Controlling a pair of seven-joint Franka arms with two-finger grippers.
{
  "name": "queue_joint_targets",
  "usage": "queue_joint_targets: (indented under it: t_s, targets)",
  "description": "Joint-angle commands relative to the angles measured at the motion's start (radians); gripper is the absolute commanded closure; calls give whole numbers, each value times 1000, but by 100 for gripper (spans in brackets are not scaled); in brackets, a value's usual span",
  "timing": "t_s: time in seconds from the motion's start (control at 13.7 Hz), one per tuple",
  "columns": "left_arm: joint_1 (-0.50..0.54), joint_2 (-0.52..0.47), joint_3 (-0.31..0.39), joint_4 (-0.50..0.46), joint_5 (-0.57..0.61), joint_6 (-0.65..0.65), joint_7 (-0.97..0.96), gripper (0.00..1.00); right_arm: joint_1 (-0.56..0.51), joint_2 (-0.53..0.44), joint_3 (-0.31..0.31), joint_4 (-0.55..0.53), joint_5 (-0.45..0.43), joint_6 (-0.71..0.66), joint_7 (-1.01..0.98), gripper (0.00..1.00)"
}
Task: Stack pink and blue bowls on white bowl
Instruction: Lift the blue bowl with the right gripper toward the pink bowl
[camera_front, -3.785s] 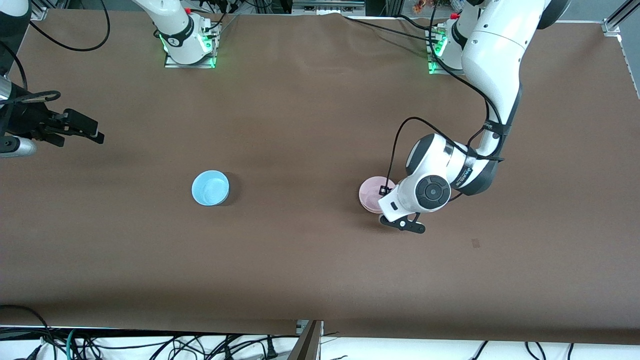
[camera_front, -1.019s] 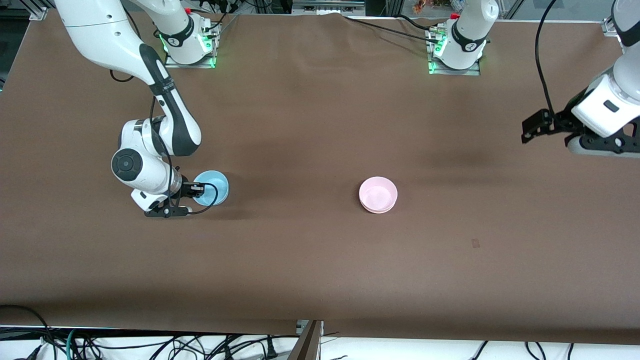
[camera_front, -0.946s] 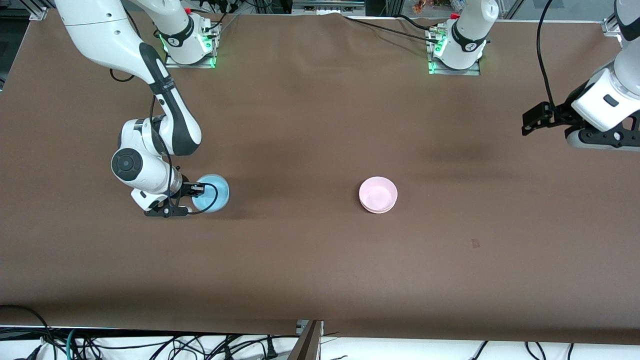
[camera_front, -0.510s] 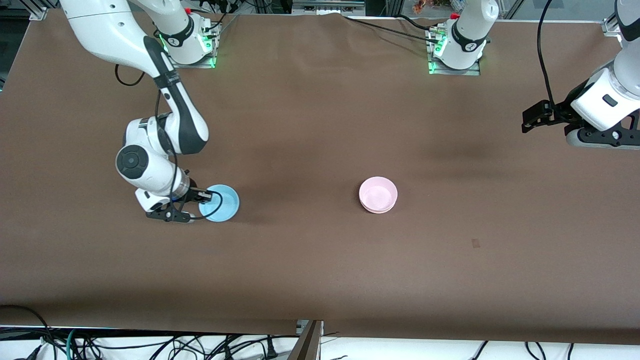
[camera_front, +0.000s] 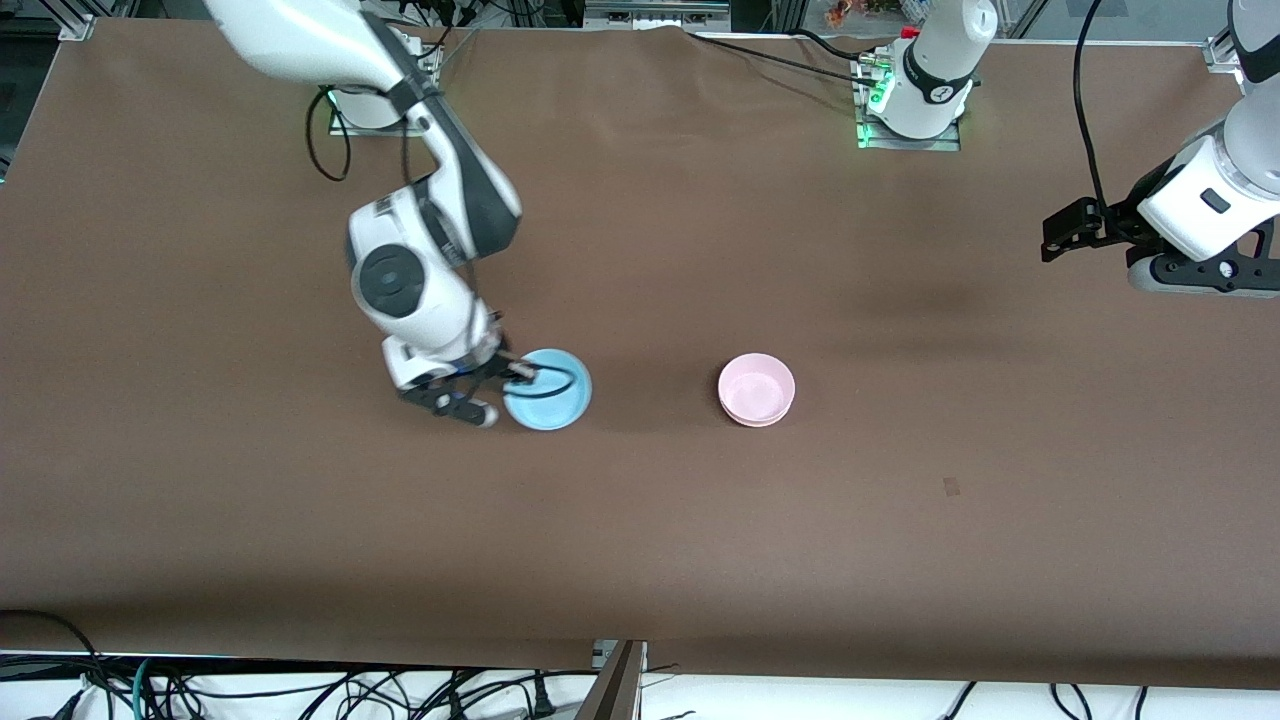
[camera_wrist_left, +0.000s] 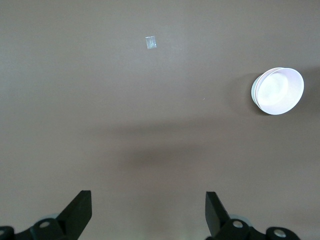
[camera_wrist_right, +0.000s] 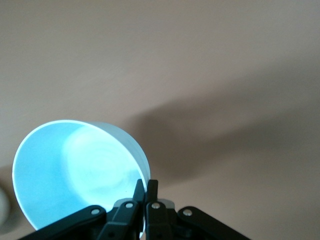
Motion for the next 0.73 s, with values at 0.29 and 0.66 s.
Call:
queue_joint_targets:
  t_s: [0.29, 0.66]
  targets:
    - [1, -7, -8, 6, 18, -13, -16, 0, 179, 161, 22, 236, 148, 44, 218, 100]
    - [1, 4, -6, 14, 16, -15, -16, 0, 280, 275, 19, 258, 145, 358, 291, 100]
